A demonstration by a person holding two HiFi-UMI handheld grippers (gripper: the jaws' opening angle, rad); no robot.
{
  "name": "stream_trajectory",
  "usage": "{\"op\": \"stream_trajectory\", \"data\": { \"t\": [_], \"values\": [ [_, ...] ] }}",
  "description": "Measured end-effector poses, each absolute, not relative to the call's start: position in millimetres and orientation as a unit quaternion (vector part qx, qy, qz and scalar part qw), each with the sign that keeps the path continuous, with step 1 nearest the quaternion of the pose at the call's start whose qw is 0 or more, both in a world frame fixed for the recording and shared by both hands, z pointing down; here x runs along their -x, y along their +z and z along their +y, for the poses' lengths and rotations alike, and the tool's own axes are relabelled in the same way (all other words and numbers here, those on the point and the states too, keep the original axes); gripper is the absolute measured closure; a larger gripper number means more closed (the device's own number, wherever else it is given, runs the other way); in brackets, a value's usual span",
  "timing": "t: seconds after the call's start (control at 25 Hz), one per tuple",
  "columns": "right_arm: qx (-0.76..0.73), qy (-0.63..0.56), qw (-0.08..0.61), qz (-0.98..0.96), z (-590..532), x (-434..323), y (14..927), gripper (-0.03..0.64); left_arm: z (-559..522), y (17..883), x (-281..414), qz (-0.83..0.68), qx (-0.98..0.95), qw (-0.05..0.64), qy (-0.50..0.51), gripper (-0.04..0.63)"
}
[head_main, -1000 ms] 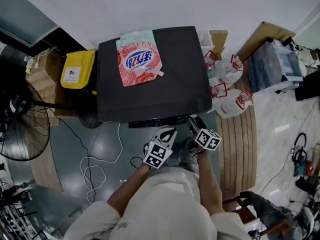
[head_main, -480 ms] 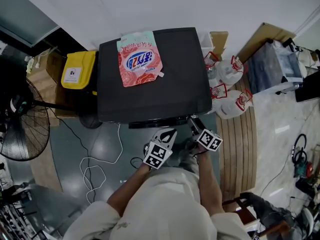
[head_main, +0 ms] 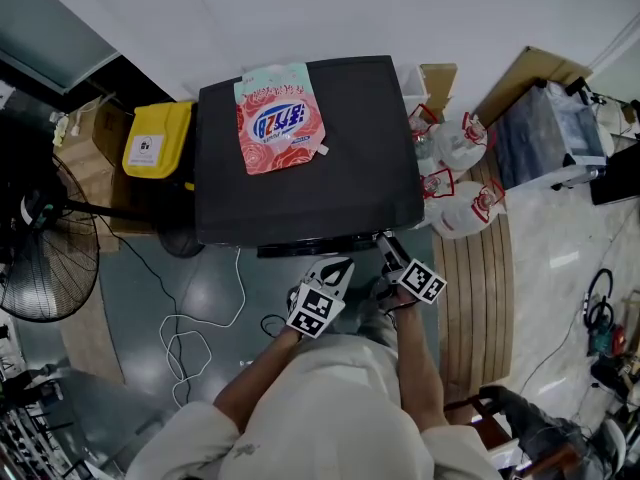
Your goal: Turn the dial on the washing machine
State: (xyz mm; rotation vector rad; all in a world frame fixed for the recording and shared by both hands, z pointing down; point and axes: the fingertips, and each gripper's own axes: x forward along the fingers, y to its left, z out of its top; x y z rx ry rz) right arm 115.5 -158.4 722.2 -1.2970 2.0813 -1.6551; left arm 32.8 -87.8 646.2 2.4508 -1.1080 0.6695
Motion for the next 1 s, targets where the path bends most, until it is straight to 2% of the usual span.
{"op": "stream_trajectory", "data": {
  "t": [0.4,0.84,1.0],
  "values": [
    [0.430,-0.577,0.119,0.685,-158.3,-116.1,722.2,0.347,-85.6,648.8,-32.1,-0.390,-0.867,0.191,0.243,0.584],
    [0.440,-0.568,0.109,0.687,-159.1,-116.8,722.9,0.337,-87.0,645.6,-28.9,-0.392,-0.868,0.188,0.241,0.583],
    [0.449,-0.550,0.084,0.699,-159.1,-118.4,724.1,0.318,-87.6,645.5,-28.5,-0.392,-0.869,0.186,0.239,0.583]
  ]
}}
